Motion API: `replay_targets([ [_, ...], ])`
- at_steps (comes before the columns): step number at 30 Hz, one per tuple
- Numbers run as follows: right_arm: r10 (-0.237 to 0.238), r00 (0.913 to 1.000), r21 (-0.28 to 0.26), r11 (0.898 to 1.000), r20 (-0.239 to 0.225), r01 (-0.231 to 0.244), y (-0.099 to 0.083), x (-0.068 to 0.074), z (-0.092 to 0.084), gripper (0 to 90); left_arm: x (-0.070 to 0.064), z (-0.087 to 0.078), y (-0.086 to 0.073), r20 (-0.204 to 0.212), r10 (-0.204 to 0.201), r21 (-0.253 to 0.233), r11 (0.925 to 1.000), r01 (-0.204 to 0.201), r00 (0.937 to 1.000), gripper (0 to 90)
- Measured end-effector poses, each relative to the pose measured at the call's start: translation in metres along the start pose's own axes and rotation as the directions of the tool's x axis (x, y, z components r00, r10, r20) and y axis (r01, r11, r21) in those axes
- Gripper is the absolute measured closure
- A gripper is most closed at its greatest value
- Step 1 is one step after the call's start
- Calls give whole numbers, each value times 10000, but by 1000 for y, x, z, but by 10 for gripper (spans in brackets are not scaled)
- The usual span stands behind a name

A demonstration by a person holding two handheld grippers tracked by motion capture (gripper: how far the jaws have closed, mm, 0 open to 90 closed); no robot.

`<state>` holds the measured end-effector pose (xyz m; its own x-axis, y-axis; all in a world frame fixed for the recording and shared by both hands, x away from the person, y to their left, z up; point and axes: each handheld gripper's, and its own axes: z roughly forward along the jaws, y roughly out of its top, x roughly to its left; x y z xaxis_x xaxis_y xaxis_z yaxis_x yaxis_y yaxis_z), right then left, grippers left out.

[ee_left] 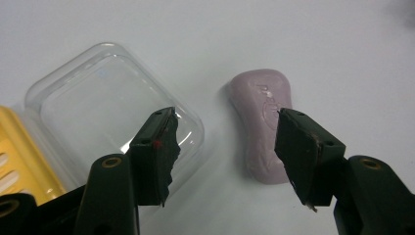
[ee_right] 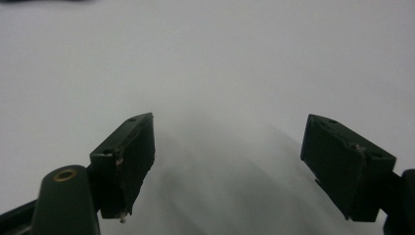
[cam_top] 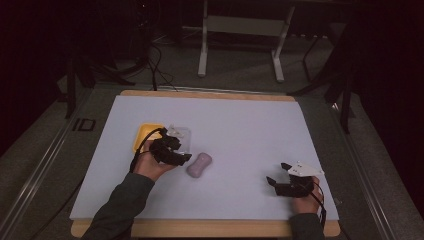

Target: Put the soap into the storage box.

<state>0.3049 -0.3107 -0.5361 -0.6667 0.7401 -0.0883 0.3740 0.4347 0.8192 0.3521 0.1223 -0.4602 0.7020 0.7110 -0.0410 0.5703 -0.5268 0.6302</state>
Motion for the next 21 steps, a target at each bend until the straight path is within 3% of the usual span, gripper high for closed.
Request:
replay_targets([
  [21, 25, 10000, -33, 10000, 23, -25, 0, 0, -1, 197, -8, 7, 10, -90, 131, 550, 9984, -126, 9999, 414],
])
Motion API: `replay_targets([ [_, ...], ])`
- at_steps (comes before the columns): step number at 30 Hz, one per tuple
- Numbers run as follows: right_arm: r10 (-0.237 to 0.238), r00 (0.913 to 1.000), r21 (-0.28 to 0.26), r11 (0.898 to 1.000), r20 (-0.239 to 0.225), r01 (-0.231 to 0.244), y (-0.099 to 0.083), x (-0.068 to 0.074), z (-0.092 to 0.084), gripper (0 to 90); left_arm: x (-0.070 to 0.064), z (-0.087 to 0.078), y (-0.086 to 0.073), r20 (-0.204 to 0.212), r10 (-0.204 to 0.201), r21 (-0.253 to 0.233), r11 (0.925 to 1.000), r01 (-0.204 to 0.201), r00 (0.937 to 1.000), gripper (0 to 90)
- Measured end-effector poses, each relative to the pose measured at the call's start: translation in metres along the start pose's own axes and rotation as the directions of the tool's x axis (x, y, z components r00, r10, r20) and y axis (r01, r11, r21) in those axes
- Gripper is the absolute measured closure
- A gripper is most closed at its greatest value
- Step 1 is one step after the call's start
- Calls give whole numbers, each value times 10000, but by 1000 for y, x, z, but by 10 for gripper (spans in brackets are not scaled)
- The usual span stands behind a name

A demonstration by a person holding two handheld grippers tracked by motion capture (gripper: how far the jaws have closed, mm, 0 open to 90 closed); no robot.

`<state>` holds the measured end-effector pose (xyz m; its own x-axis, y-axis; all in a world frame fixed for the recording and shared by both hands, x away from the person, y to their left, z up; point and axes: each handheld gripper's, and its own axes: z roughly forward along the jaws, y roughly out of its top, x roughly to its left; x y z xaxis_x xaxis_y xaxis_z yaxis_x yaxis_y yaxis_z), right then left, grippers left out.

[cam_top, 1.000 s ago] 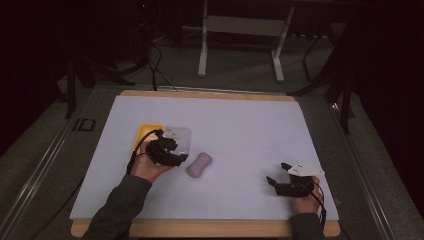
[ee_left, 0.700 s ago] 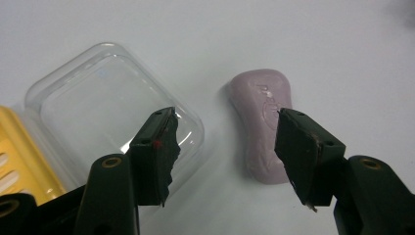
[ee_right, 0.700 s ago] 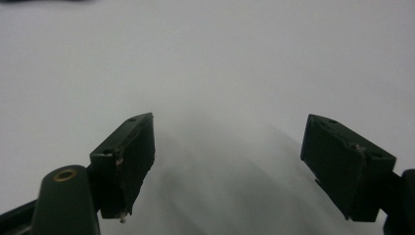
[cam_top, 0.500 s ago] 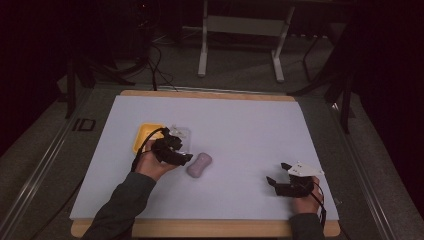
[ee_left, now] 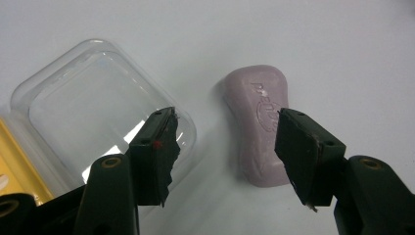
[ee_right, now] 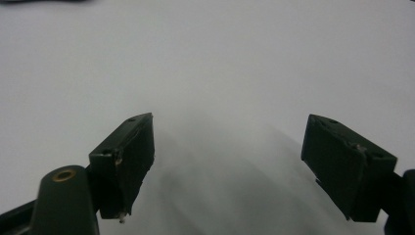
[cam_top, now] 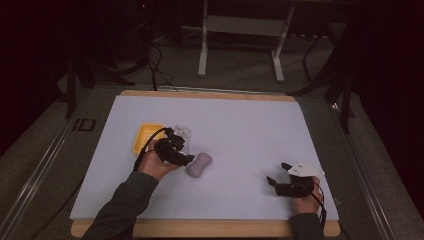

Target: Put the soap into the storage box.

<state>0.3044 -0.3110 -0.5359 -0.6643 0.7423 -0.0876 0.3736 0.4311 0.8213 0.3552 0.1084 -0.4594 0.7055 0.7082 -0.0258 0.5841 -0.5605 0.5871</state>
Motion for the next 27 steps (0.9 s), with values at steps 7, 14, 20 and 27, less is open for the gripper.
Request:
replay_targets([
  [7, -20, 10000, 1, 10000, -6, 20, 0, 0, 0, 194, 0, 5, 4, 32, -213, 218, 9995, 213, 9998, 413],
  [14, -15, 10000, -8, 10000, 2, 15, 0, 0, 0, 192, -1, 8, 8, 37, -172, 307, 9994, 171, 9998, 400],
  [20, -29, 10000, -3, 10000, 2, 29, 0, 0, 0, 191, -2, 10, 10, 56, -138, 369, 9992, 136, 9999, 395],
  [27, -18, 10000, -8, 10000, 1, 18, 0, 0, 0, 190, -3, 12, 12, 81, -72, 519, 9986, 68, 9999, 394],
])
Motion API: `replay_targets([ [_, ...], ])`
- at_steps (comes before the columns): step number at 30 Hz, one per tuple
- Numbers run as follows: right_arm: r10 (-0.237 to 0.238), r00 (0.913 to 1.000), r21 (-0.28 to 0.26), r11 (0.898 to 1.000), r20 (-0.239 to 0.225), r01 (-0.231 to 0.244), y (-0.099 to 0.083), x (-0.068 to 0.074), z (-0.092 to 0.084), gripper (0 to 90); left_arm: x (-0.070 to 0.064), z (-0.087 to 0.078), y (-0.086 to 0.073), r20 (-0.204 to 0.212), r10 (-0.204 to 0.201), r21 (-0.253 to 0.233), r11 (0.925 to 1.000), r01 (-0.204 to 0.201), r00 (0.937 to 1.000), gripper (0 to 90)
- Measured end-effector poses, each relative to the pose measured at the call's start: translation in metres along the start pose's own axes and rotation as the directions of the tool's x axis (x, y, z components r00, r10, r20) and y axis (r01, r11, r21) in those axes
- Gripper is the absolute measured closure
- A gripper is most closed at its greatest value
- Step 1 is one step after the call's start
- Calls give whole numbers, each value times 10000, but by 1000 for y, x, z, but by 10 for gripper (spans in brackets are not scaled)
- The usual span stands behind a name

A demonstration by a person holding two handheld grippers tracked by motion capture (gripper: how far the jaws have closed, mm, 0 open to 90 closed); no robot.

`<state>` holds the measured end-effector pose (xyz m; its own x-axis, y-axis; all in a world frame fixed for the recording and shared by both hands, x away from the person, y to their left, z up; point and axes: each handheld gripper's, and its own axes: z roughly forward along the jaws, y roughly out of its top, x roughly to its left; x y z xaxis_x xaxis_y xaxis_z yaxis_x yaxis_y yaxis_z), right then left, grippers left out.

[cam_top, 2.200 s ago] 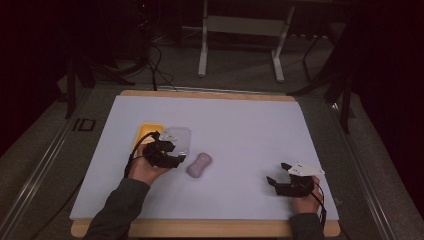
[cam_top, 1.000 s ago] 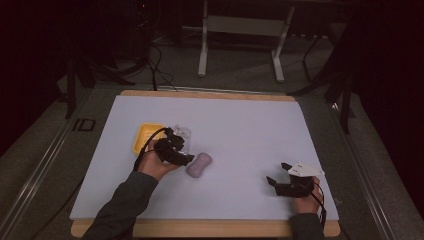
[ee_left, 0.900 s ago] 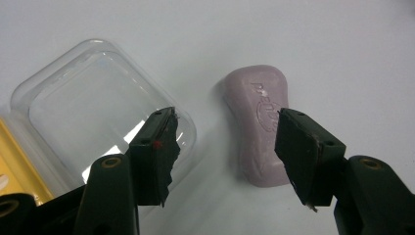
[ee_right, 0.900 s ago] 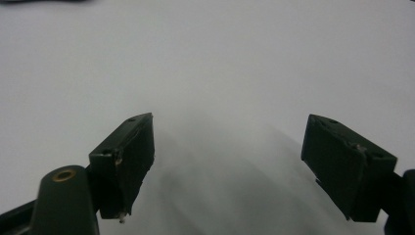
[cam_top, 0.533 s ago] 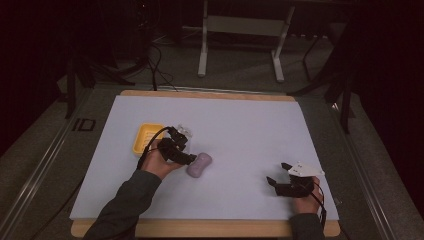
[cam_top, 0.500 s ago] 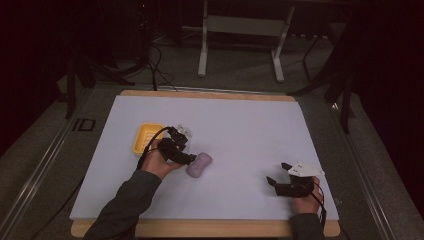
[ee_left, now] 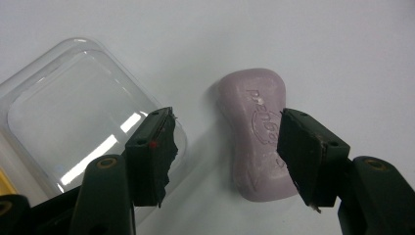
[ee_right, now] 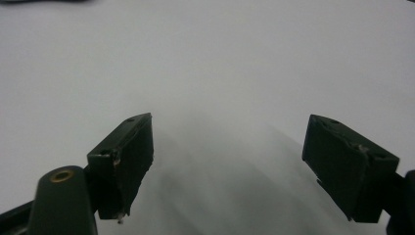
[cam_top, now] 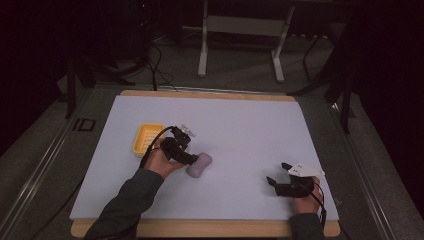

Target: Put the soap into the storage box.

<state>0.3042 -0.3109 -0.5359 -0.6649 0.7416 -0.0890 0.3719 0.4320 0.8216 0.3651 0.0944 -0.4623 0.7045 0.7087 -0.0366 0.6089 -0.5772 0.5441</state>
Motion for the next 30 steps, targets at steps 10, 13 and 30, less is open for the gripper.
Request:
replay_targets([
  [10, -12, 10000, 18, 10000, -10, 12, 0, 0, 0, 189, -3, 2, 5, 96, 175, 149, 9997, -177, 9998, 394],
  [13, -7, 10000, 13, 10000, -5, 7, 0, 0, 0, 189, -5, 4, 6, 272, 137, 111, 9998, -140, 9995, 391],
  [30, 4, 10000, 0, 10000, -1, -4, 0, 0, 0, 189, -9, 14, 14, 505, -220, 541, 9984, 192, 9985, 360],
])
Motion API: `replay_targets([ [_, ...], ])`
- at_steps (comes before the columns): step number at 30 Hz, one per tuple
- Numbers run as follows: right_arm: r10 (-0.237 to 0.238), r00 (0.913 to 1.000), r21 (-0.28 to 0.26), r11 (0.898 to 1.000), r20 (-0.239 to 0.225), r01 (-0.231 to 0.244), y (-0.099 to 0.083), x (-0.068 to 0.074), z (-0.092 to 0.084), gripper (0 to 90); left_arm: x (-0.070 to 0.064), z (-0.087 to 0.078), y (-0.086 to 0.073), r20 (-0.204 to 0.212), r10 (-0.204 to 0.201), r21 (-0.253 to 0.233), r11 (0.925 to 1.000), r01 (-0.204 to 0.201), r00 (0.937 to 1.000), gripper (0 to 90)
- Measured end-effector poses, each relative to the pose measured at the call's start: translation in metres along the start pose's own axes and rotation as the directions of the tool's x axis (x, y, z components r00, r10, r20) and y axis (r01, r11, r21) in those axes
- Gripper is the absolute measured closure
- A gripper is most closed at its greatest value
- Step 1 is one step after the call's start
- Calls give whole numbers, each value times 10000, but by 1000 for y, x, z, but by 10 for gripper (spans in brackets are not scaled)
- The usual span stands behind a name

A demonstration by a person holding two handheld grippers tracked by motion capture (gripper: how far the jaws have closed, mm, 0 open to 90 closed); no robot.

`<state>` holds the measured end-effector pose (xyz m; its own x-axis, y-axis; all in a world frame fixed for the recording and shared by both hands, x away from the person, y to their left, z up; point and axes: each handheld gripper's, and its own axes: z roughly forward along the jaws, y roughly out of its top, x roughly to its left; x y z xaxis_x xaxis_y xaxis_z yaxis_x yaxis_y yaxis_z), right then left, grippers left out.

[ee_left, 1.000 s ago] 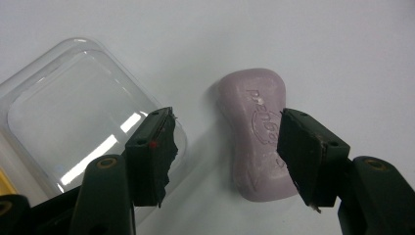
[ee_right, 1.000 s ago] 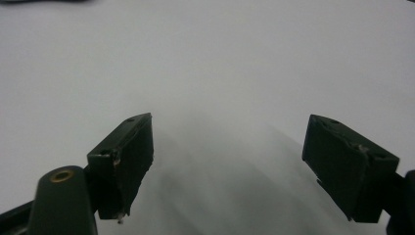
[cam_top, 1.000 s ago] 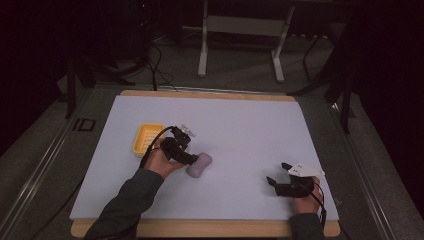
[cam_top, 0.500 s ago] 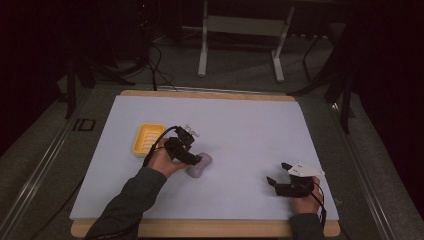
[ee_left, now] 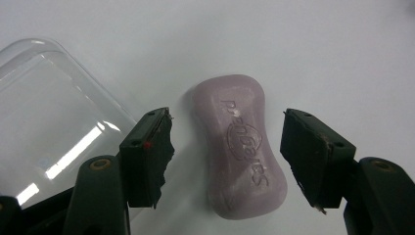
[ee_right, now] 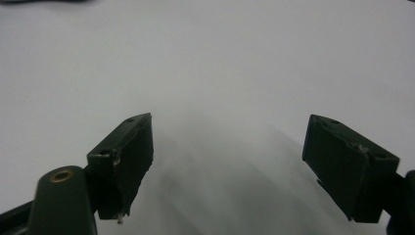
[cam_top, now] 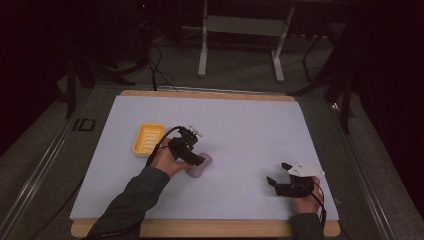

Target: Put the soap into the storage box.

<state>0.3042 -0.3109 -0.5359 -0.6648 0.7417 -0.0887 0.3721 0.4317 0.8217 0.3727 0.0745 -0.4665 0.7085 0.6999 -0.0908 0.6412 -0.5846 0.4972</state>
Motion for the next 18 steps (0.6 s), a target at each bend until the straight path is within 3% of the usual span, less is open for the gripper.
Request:
replay_targets([
  [9, -4, 10000, 2, 10000, -4, 4, 0, 0, 0, 189, -4, 14, 3, 103, -111, 303, 9995, 108, 9999, 336],
  [14, -1, 10000, -4, 10000, -6, 1, 0, 0, 0, 189, -5, 21, 4, 146, -421, 570, 9975, 412, 9990, 331],
  [18, 5, 10000, -7, 10000, -10, -5, 0, 0, 0, 189, -5, 25, 4, 184, -359, 796, 9962, 343, 9992, 330],
])
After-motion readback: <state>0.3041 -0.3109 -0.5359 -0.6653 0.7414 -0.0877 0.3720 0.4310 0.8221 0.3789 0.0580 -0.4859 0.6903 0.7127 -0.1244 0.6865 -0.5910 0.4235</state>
